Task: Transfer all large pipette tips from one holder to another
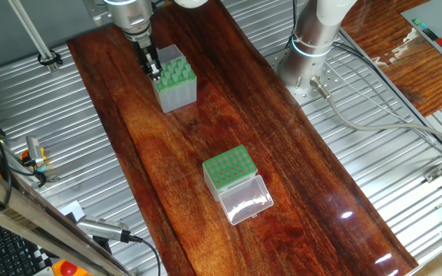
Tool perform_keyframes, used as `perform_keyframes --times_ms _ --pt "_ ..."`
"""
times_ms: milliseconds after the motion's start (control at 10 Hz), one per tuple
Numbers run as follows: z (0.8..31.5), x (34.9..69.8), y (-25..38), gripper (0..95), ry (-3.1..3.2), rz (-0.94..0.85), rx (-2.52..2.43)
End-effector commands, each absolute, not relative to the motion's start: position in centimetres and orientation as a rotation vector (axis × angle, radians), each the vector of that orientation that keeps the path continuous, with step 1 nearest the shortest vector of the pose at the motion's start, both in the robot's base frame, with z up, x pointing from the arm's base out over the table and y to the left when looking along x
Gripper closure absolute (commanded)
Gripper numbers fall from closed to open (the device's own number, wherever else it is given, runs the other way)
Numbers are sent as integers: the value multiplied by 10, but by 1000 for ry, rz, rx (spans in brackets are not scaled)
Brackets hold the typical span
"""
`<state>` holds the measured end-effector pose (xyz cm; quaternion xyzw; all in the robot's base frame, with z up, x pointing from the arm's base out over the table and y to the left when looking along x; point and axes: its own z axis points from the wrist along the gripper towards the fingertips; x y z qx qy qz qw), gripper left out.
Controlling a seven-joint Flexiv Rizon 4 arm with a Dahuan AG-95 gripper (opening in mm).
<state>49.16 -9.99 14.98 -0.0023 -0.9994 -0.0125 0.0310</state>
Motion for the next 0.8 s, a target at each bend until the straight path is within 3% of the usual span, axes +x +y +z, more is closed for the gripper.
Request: perform_keyframes --times_ms 100,800 --pt "149 492 -101 950 -3080 -43 -4" --pt "168 488 -102 950 -3080 -23 48"
